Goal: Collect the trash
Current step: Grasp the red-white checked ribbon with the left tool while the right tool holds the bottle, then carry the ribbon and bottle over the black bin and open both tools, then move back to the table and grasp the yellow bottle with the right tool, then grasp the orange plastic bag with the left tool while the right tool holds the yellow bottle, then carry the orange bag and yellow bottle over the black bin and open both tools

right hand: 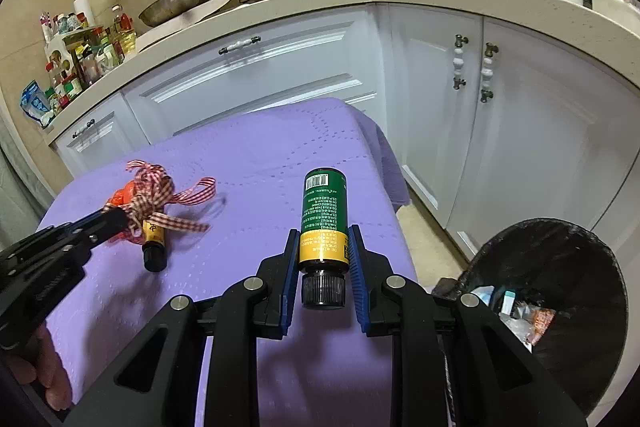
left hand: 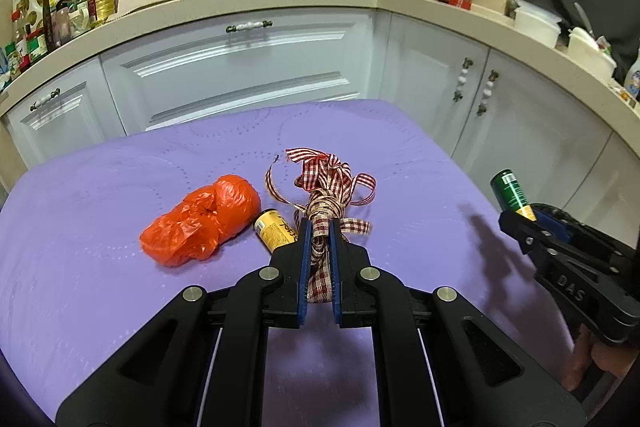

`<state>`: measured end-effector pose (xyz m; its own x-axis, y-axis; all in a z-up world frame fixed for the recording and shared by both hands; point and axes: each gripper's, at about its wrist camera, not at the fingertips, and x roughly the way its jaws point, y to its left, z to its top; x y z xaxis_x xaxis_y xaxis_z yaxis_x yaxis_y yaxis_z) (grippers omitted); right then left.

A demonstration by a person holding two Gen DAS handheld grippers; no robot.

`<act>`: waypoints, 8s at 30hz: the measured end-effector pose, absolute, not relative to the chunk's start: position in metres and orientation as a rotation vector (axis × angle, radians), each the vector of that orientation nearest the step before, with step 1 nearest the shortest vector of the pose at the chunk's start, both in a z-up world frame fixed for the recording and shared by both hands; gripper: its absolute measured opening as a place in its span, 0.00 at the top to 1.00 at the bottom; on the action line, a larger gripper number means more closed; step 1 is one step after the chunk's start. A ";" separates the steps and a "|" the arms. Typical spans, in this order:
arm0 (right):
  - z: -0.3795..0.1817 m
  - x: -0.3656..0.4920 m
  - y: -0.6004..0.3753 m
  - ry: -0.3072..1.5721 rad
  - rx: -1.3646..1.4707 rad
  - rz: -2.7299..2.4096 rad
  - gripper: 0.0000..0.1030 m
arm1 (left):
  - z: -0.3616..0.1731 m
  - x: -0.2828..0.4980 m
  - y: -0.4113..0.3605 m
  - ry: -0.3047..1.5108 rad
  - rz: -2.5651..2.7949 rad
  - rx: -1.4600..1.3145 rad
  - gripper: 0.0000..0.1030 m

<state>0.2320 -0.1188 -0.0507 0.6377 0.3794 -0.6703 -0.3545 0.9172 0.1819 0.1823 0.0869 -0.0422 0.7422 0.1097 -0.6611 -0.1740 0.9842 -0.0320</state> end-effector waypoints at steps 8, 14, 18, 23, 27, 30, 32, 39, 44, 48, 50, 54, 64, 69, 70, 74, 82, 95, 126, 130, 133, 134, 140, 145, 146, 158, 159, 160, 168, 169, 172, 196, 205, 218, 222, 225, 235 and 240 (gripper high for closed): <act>-0.044 0.211 -0.145 0.762 0.044 0.365 0.76 | -0.027 0.153 0.067 0.679 0.105 -0.071 0.92; -0.041 0.194 -0.169 0.754 0.054 0.317 0.76 | -0.026 0.142 0.047 0.679 0.060 -0.067 0.92; -0.038 0.185 -0.186 0.749 0.067 0.280 0.76 | -0.024 0.139 0.027 0.671 0.021 -0.049 0.92; -0.036 0.176 -0.213 0.740 0.090 0.228 0.76 | -0.024 0.142 -0.002 0.672 -0.038 -0.031 0.92; -0.037 0.172 -0.232 0.736 0.111 0.190 0.76 | -0.026 0.148 -0.030 0.672 -0.086 -0.005 0.92; -0.039 0.170 -0.247 0.734 0.127 0.163 0.76 | -0.028 0.152 -0.050 0.678 -0.123 0.013 0.92; -0.041 0.169 -0.256 0.734 0.136 0.144 0.76 | -0.028 0.156 -0.063 0.678 -0.144 0.024 0.92; -0.049 0.169 -0.289 0.738 0.160 0.078 0.76 | -0.027 0.170 -0.108 0.665 -0.219 0.057 0.92; -0.057 0.171 -0.310 0.745 0.187 0.040 0.76 | -0.033 0.180 -0.138 0.665 -0.268 0.079 0.92; -0.065 0.177 -0.322 0.750 0.205 0.022 0.76 | -0.042 0.189 -0.156 0.658 -0.314 0.093 0.83; -0.072 0.182 -0.328 0.760 0.221 0.003 0.58 | -0.046 0.193 -0.161 0.651 -0.304 0.106 0.49; -0.080 0.184 -0.333 0.773 0.229 -0.013 0.55 | -0.057 0.199 -0.165 0.657 -0.283 0.120 0.48; -0.077 0.181 -0.328 0.755 0.227 -0.017 0.53 | -0.052 0.193 -0.144 0.658 -0.240 0.091 0.48; -0.068 0.178 -0.318 0.736 0.214 -0.005 0.51 | -0.045 0.185 -0.122 0.649 -0.204 0.073 0.47; -0.066 0.178 -0.314 0.732 0.210 0.001 0.51 | -0.044 0.183 -0.117 0.647 -0.194 0.069 0.47; -0.060 0.177 -0.296 0.719 0.187 0.028 0.48 | -0.039 0.175 -0.094 0.642 -0.136 0.056 0.41; -0.050 0.180 -0.247 0.704 0.142 0.116 0.45 | -0.035 0.155 -0.026 0.641 -0.009 0.011 0.41; -0.042 0.185 -0.141 0.704 0.054 0.321 0.41 | -0.037 0.115 0.098 0.642 0.252 -0.040 0.36; -0.078 0.216 0.048 0.872 -0.143 0.595 0.49 | -0.064 0.110 0.222 0.706 0.427 -0.102 0.33; -0.083 0.220 0.054 0.903 -0.161 0.598 0.62 | -0.065 0.108 0.233 0.707 0.441 -0.125 0.33; -0.083 0.221 0.053 0.906 -0.169 0.596 0.74 | -0.065 0.110 0.237 0.705 0.434 -0.130 0.33; -0.083 0.222 0.051 0.906 -0.163 0.593 0.75 | -0.065 0.111 0.236 0.704 0.428 -0.129 0.32; -0.079 0.229 0.038 0.892 -0.157 0.549 0.76 | -0.066 0.122 0.224 0.706 0.382 -0.121 0.32; -0.079 0.244 0.014 0.890 -0.128 0.498 0.76 | -0.064 0.136 0.205 0.703 0.337 -0.099 0.32; -0.079 0.247 0.008 0.890 -0.121 0.488 0.76 | -0.063 0.139 0.202 0.703 0.330 -0.094 0.32; -0.081 0.262 -0.022 0.892 -0.072 0.465 0.76 | -0.074 0.188 0.176 0.748 0.279 -0.039 0.25; -0.082 0.262 -0.022 0.892 -0.073 0.468 0.76 | -0.077 0.191 0.176 0.761 0.275 -0.044 0.25; -0.082 0.262 -0.022 0.893 -0.073 0.470 0.76 | -0.078 0.193 0.177 0.769 0.271 -0.049 0.26; -0.083 0.264 -0.023 0.899 -0.064 0.481 0.76 | -0.086 0.197 0.175 0.810 0.235 -0.047 0.79; -0.083 0.264 -0.023 0.899 -0.064 0.481 0.76 | -0.085 0.196 0.174 0.806 0.234 -0.045 0.82; -0.083 0.264 -0.023 0.897 -0.068 0.479 0.76 | -0.084 0.194 0.173 0.799 0.228 -0.034 0.87; -0.067 0.214 -0.034 0.849 -0.097 0.480 0.76 | -0.064 0.134 0.168 0.745 0.278 -0.098 0.91; -0.060 0.180 -0.052 0.826 -0.100 0.472 0.76 | -0.053 0.102 0.146 0.718 0.260 -0.113 0.91; -0.041 0.160 -0.141 0.769 -0.018 0.307 0.76 | -0.031 0.105 0.067 0.665 0.094 -0.061 0.91; -0.037 0.158 -0.171 0.756 0.010 0.238 0.76 | -0.030 0.116 0.034 0.656 0.016 -0.043 0.91; -0.036 0.157 -0.195 0.747 0.025 0.181 0.76 | -0.030 0.124 0.008 0.652 -0.043 -0.029 0.91; -0.044 0.164 -0.264 0.747 0.080 0.028 0.76 | -0.040 0.158 -0.074 0.658 -0.177 0.042 0.91; -0.053 0.170 -0.290 0.755 0.108 -0.012 0.76 | -0.049 0.177 -0.106 0.669 -0.211 0.061 0.91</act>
<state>0.1700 -0.2901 -0.0526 0.7281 0.0277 -0.6849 0.0500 0.9944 0.0934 0.1769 -0.1055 -0.0492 0.7637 -0.1747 -0.6215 0.2138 0.9768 -0.0119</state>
